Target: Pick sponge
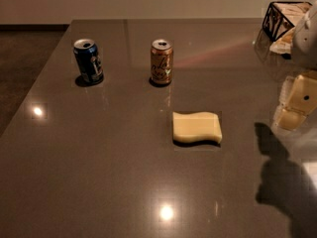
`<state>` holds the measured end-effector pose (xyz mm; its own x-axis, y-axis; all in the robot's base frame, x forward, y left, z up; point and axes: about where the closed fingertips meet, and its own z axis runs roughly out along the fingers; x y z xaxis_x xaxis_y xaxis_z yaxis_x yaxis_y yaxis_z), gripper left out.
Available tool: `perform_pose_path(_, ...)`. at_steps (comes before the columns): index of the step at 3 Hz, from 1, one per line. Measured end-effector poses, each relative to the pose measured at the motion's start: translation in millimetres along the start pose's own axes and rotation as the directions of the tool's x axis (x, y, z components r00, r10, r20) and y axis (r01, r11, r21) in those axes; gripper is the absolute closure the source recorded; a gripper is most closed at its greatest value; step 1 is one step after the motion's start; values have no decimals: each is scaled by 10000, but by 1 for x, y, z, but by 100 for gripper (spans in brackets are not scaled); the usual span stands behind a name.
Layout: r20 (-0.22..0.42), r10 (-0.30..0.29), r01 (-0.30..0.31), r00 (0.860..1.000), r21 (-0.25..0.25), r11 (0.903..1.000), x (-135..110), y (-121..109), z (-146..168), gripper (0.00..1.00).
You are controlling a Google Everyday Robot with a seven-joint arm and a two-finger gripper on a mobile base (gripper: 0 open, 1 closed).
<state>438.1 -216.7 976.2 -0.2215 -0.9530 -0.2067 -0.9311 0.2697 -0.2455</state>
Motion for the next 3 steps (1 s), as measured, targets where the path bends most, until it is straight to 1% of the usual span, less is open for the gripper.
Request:
perform_pose_path(1,14,-5,5,10000,20,10000,-1,0,0,0)
perform_pose_path(2,288,-79,87,9996,-282,9996,-15,-2,10,0)
perform_pose_path(3,594,-178,220,9981,-711,9972,-43,-3,35,0)
